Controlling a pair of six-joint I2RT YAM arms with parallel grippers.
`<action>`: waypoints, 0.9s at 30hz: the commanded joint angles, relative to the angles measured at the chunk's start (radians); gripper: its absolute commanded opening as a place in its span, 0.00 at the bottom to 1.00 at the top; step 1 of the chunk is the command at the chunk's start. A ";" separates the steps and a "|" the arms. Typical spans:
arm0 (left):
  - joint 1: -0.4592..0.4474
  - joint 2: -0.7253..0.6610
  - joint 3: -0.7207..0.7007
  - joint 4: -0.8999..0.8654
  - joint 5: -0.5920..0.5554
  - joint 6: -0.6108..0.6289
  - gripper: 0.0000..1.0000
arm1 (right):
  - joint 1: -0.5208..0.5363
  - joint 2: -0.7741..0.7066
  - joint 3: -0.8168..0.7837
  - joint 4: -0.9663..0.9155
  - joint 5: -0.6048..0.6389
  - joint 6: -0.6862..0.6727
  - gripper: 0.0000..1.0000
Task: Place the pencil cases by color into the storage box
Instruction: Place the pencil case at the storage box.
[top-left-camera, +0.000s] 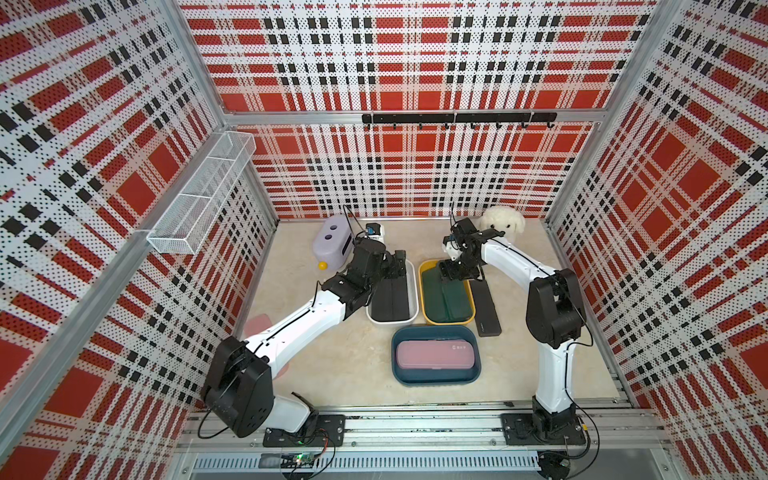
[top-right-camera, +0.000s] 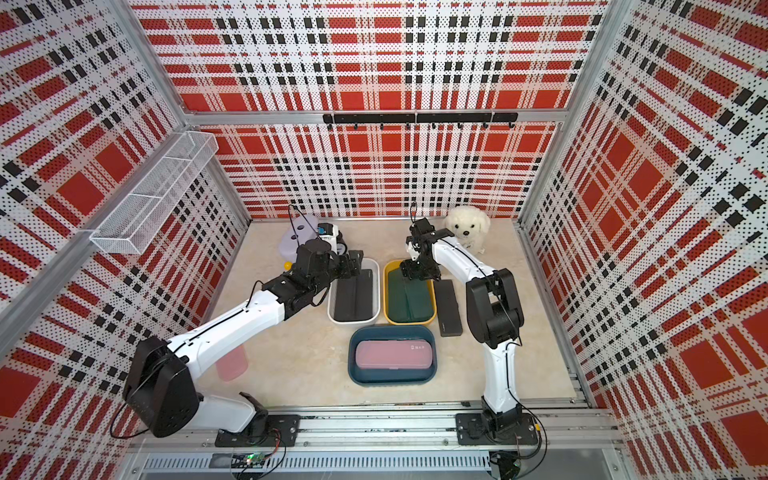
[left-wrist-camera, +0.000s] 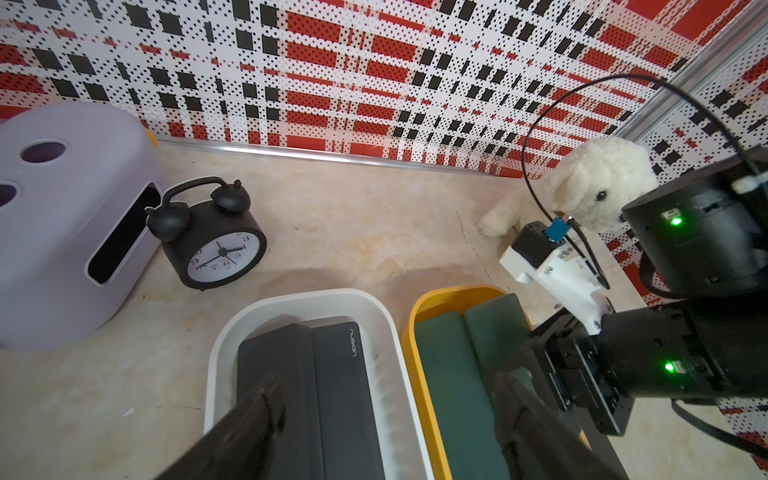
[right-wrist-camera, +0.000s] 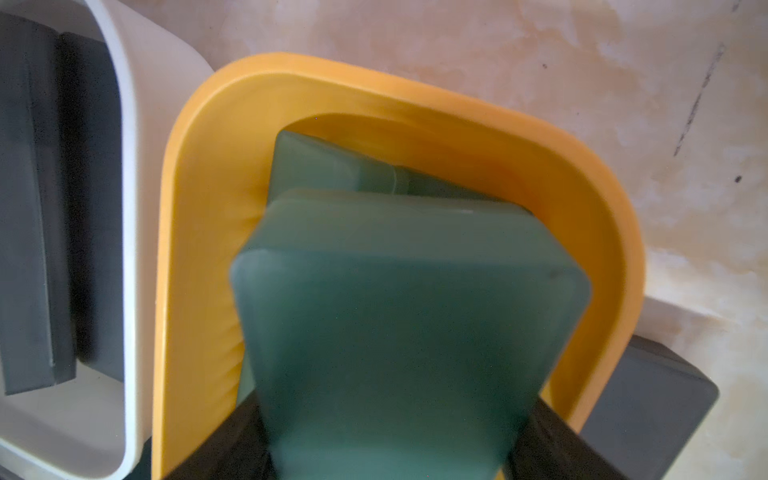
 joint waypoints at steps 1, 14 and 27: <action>0.010 -0.024 -0.011 0.009 0.007 0.016 0.83 | 0.001 0.012 -0.011 0.008 0.030 -0.007 0.79; 0.018 -0.035 -0.024 0.008 0.006 0.017 0.84 | 0.002 0.003 -0.011 0.005 0.046 -0.021 0.84; 0.054 -0.049 -0.022 -0.016 -0.015 -0.026 0.84 | 0.001 -0.062 -0.006 0.026 0.040 -0.024 0.88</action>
